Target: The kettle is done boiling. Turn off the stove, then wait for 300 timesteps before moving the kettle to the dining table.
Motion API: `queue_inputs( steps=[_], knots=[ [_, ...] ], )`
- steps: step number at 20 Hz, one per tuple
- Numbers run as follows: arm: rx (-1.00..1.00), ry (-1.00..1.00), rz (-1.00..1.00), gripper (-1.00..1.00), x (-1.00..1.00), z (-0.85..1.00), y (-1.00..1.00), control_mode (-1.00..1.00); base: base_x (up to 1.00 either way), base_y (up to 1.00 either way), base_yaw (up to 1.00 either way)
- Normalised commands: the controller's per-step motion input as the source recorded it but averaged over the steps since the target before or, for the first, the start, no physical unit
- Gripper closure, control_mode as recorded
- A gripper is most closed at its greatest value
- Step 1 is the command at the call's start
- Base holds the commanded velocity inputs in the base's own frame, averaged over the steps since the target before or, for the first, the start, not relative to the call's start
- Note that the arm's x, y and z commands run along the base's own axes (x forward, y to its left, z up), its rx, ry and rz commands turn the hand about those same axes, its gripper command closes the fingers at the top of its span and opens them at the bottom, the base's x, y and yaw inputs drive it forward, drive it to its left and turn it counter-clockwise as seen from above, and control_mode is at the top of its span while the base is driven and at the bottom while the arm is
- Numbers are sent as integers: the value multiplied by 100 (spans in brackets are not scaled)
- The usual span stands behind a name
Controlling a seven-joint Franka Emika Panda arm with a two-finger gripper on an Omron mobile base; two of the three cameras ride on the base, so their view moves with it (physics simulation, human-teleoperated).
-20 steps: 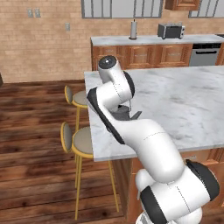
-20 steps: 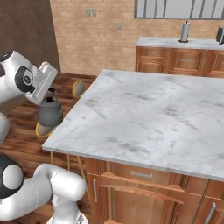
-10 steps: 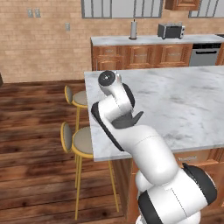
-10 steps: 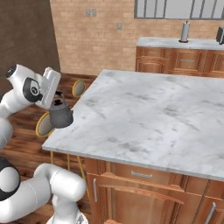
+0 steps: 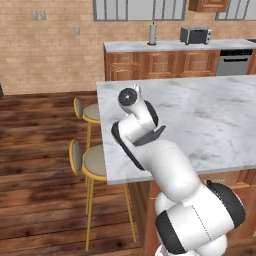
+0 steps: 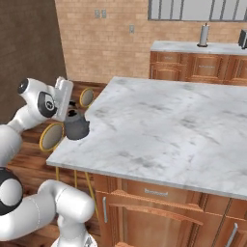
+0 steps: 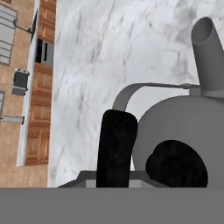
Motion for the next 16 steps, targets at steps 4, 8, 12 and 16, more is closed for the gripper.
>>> queue_inputs(
  steps=[4,8,12,16],
  knots=[
    [2,0,0,100,36,-3,-9,-100,0,0,0],
    [4,0,0,100,35,-10,-3,-100,0,0,0],
    [7,0,0,100,26,-17,-15,-100,0,0,0],
    [6,-1,0,100,17,-18,-14,-100,0,0,0]
  ],
)
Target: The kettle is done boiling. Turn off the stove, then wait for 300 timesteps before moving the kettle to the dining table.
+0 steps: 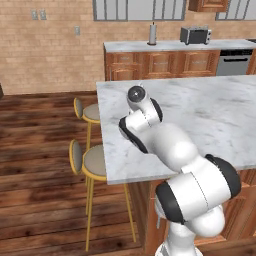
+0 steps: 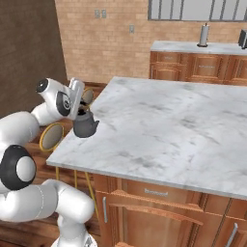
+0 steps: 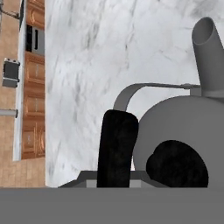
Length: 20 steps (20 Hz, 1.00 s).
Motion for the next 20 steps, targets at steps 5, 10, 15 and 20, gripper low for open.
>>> queue_inputs(
  steps=[5,10,15,20],
  knots=[
    [5,-3,0,100,9,-22,-15,-100,0,0,0],
    [4,-2,0,100,8,-26,-12,-100,0,0,0],
    [3,-2,0,100,8,-29,-6,-100,0,0,0],
    [2,-1,0,100,12,-28,-5,-100,0,0,0]
  ],
)
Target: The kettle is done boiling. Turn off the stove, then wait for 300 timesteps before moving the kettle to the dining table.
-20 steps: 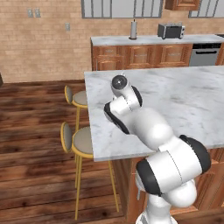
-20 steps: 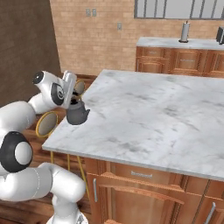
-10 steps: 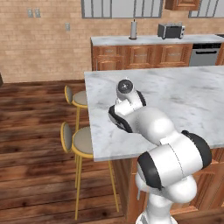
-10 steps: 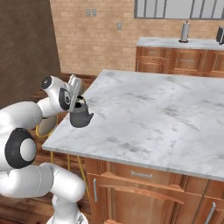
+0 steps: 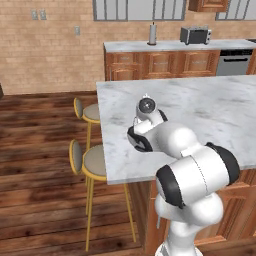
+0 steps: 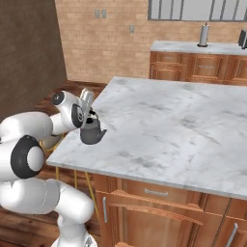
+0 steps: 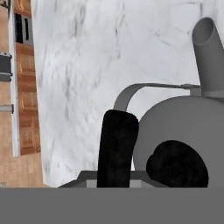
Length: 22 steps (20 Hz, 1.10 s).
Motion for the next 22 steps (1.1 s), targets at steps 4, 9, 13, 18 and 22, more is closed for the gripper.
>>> queue_inputs(
  steps=[4,9,13,18,22],
  knots=[
    [2,-1,0,100,15,-28,-6,-100,0,0,0],
    [1,-1,0,100,17,-31,-4,-100,0,0,0],
    [0,0,0,100,20,-29,0,-100,0,0,0],
    [1,0,0,100,20,-27,0,-100,0,0,0],
    [1,0,0,100,15,-31,-1,-100,0,0,0]
  ],
)
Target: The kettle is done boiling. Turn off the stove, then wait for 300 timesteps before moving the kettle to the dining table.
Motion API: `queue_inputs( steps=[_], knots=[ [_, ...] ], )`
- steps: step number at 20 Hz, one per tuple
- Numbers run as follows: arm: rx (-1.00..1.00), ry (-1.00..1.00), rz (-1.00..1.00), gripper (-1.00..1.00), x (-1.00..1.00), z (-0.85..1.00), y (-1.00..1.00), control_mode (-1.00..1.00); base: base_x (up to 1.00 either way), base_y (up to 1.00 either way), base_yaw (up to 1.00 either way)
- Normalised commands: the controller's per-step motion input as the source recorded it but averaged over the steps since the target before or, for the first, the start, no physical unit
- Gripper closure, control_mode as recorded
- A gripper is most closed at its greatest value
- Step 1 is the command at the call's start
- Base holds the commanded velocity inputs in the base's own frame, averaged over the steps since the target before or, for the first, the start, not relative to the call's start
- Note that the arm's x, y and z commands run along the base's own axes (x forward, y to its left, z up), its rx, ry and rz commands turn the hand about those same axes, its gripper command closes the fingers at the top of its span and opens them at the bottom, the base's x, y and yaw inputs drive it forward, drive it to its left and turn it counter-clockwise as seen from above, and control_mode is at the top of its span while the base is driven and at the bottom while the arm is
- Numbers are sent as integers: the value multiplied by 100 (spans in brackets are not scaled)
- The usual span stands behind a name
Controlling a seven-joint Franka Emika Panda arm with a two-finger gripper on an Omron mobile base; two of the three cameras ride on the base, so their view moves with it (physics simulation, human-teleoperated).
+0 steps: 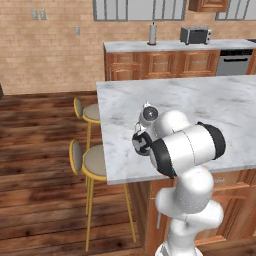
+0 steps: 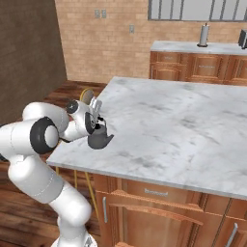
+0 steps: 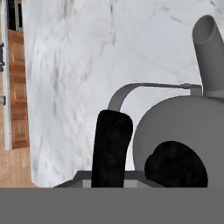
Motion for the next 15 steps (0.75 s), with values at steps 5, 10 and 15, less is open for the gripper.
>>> queue_inputs(
  steps=[5,10,15],
  knots=[
    [1,-1,0,100,11,-32,0,-100,0,0,0],
    [0,-1,0,100,2,-37,0,-100,0,0,0],
    [1,-3,0,-100,0,-19,0,-100,0,0,0]
  ],
)
